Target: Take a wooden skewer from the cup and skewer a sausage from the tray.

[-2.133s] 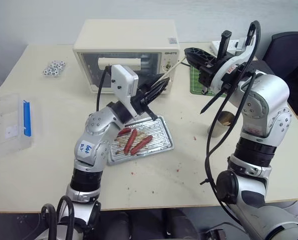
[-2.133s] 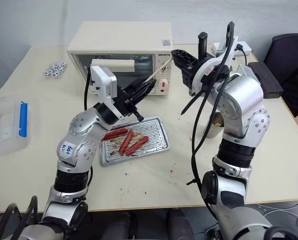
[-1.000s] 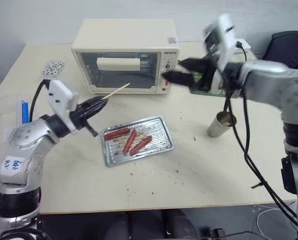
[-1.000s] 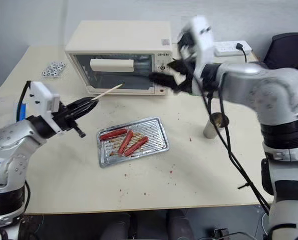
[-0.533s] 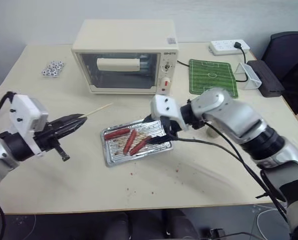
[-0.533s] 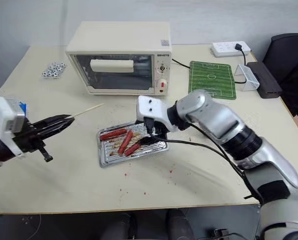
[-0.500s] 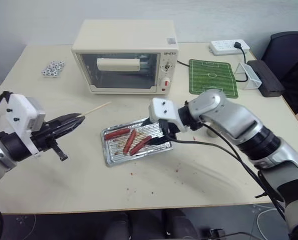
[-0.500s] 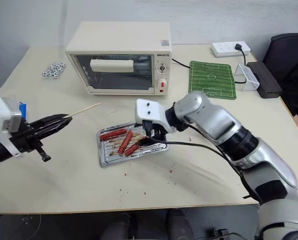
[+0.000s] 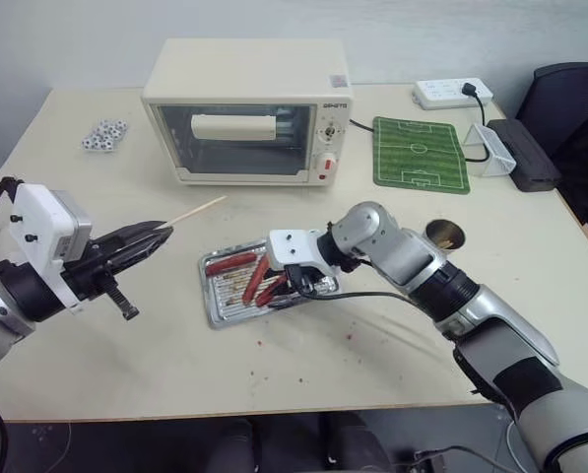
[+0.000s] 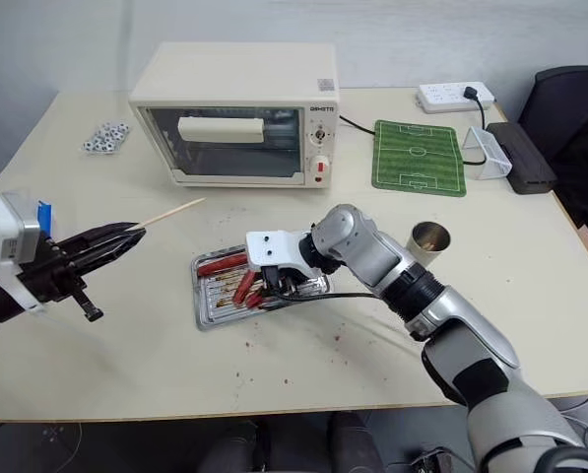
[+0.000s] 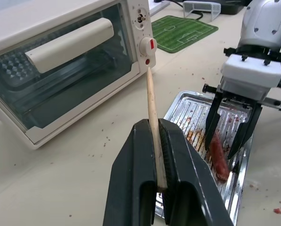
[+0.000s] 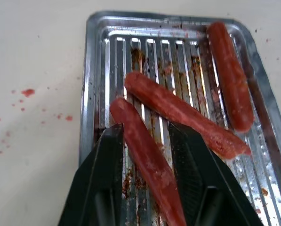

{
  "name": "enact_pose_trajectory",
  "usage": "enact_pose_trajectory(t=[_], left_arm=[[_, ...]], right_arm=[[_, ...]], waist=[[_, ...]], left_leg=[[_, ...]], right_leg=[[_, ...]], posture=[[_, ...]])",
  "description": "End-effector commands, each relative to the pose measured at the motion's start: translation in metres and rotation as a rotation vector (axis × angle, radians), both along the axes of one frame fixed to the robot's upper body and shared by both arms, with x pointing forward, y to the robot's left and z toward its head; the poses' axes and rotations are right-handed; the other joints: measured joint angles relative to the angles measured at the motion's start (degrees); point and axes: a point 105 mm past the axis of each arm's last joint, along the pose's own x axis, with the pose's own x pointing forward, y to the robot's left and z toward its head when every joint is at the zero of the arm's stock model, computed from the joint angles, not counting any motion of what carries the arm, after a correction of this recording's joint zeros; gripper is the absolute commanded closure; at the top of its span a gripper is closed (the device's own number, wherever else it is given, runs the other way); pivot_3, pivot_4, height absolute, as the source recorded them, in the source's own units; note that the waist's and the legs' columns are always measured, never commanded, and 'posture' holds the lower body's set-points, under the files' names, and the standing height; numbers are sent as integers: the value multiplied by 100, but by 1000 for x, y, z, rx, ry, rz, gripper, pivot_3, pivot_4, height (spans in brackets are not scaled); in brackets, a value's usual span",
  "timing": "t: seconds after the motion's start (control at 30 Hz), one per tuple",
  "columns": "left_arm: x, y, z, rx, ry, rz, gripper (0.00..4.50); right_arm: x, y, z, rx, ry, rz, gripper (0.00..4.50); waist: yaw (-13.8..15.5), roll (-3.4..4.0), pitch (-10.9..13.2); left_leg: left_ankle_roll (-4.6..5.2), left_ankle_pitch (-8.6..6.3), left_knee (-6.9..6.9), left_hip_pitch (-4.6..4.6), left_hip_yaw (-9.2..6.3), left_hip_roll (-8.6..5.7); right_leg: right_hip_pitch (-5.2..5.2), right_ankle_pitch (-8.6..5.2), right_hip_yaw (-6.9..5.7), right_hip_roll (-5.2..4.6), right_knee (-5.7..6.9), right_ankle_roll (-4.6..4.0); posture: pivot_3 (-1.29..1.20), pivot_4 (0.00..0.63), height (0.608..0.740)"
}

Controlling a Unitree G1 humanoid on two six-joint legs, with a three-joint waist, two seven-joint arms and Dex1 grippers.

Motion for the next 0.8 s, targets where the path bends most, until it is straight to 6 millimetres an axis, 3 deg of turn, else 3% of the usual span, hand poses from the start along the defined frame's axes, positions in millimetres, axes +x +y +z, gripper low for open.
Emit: enact_pose_trajectory(t=[0.03,0.47,0.67,0.8], left_arm=[[-4,-3,8,15,-37,-7,4500],[0,-1,14,21,-65,3,4500],[2,0,15,16,-69,5,4500],[4,1,14,12,-70,2,4500]], right_arm=[[5,3,4,23,-27,3,2912],[12,0,-11,-13,-22,8,2912],[12,3,-9,9,-6,2,4269],[9,3,-6,20,14,1,4269]], waist=[[-4,0,0],[-10,-1,-1],[-16,-1,-1],[-11,-1,-1]], left_leg=[[0,0,0,1,1,0],[-3,1,2,8,3,0],[-5,1,3,11,4,0],[-5,2,7,11,4,0]], right_leg=[[0,0,0,0,1,0],[3,0,-6,1,10,0],[3,0,-7,2,14,-1],[3,0,-7,2,18,-1]], posture=[[0,150,740],[0,150,740],[0,150,740],[0,150,740]])
